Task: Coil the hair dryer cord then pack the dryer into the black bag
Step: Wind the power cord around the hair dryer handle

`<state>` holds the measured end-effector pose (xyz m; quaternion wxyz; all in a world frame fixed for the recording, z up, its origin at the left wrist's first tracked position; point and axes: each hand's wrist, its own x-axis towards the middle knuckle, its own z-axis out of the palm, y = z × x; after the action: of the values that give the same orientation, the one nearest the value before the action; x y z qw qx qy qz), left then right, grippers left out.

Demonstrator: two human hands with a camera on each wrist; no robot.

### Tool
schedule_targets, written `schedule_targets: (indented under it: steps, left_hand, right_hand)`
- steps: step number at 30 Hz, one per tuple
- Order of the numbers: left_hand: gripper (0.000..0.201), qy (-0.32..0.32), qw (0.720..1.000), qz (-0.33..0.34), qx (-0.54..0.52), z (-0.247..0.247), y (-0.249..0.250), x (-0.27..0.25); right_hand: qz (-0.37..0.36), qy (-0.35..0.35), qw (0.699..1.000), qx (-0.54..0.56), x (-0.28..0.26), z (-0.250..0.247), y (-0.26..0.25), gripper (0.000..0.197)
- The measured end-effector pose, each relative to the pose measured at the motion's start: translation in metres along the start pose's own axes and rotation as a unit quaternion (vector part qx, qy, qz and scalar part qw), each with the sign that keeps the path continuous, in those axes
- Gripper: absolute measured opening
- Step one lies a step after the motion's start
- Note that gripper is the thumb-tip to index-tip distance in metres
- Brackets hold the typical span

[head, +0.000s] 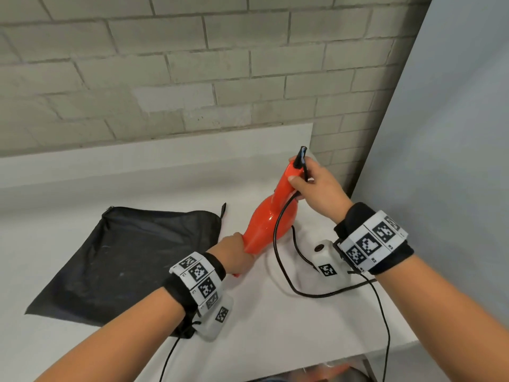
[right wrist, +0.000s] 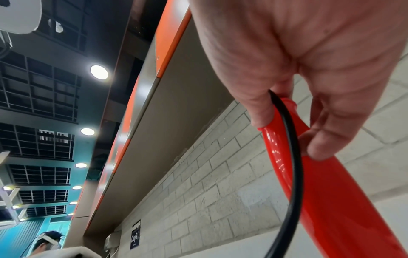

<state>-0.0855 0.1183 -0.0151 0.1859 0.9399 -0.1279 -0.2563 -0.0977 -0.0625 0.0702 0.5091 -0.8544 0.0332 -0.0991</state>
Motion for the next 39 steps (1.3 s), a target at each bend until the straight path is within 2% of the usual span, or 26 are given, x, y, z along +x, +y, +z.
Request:
schedule_targets:
  steps: [6, 7, 9, 10, 11, 13, 15, 17, 18, 21, 24, 26, 29, 33, 36, 39]
  left_hand:
    - [0.053, -0.004, 0.998, -0.013, 0.059, 0.003, -0.007, -0.006]
    - [0.058, 0.017, 0.998, 0.000, 0.065, -0.002, -0.005, -0.007]
    - [0.064, 0.127, 0.989, 0.078, -0.012, -0.019, 0.005, -0.013]
    - [0.066, 0.198, 0.966, 0.142, -0.080, -0.030, 0.015, -0.019]
    - [0.068, 0.263, 0.931, 0.214, -0.131, -0.042, 0.026, -0.025]
    - [0.074, 0.332, 0.870, 0.338, -0.134, -0.065, 0.052, -0.035]
    - [0.074, 0.342, 0.842, 0.416, -0.039, -0.082, 0.073, -0.038]
    - [0.065, 0.317, 0.829, 0.451, 0.091, -0.092, 0.085, -0.028]
    - [0.059, 0.293, 0.832, 0.448, 0.146, -0.094, 0.089, -0.023]
    - [0.038, 0.233, 0.860, 0.378, 0.251, -0.097, 0.097, -0.015]
    - [0.030, 0.230, 0.863, 0.325, 0.311, -0.102, 0.099, -0.013]
    - [0.031, 0.242, 0.863, 0.316, 0.311, -0.105, 0.098, -0.011]
    - [0.030, 0.267, 0.871, 0.330, 0.249, -0.107, 0.092, -0.009]
    - [0.021, 0.272, 0.890, 0.365, 0.015, -0.112, 0.096, -0.014]
    - [0.018, 0.241, 0.891, 0.352, -0.158, -0.116, 0.102, -0.014]
    - [0.025, 0.183, 0.878, 0.347, -0.274, -0.119, 0.104, -0.010]
  right_hand:
    - [-0.032, -0.018, 0.999, -0.014, -0.005, 0.011, 0.000, 0.040]
    - [-0.034, -0.015, 0.999, -0.021, -0.004, 0.013, 0.000, 0.041]
    - [-0.039, -0.013, 0.998, -0.037, -0.003, 0.015, 0.000, 0.043]
    - [-0.042, -0.014, 0.998, -0.046, -0.002, 0.015, 0.000, 0.044]
    - [-0.046, -0.014, 0.997, -0.057, -0.002, 0.015, 0.000, 0.045]
    - [-0.052, -0.012, 0.996, -0.073, -0.002, 0.016, -0.001, 0.044]
    - [-0.053, -0.011, 0.995, -0.080, -0.004, 0.017, -0.002, 0.040]
    - [-0.048, -0.017, 0.993, -0.105, -0.005, 0.018, -0.005, 0.036]
    - [-0.044, -0.021, 0.991, -0.123, -0.006, 0.017, -0.005, 0.033]
    - [-0.040, -0.017, 0.988, -0.151, -0.007, 0.013, -0.001, 0.027]
    - [-0.014, -0.019, 0.990, -0.142, -0.009, 0.008, 0.013, 0.021]
    - [0.001, -0.016, 0.993, -0.118, -0.012, 0.003, 0.022, 0.020]
    - [-0.011, 0.007, 0.996, -0.089, -0.016, -0.005, 0.024, 0.019]
    - [-0.064, 0.066, 0.994, -0.063, -0.012, -0.016, 0.016, 0.016]
    - [-0.121, 0.130, 0.982, -0.065, -0.003, -0.022, 0.007, 0.017]
    - [-0.136, 0.134, 0.981, -0.046, 0.004, -0.026, -0.002, 0.019]
